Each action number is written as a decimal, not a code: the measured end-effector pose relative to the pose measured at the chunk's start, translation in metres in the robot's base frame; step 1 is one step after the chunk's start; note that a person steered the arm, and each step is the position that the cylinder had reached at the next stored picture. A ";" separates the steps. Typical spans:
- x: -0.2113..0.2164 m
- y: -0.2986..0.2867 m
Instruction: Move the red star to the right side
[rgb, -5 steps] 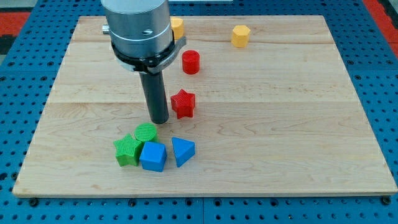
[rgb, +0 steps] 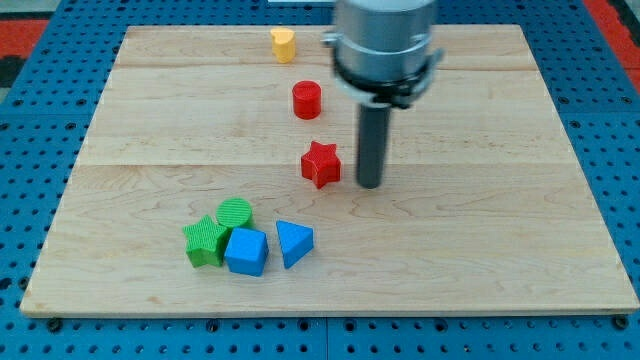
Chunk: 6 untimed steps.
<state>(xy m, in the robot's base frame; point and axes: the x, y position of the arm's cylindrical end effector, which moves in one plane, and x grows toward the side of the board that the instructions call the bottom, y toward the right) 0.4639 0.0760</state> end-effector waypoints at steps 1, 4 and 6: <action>-0.016 0.031; 0.016 0.091; -0.001 0.007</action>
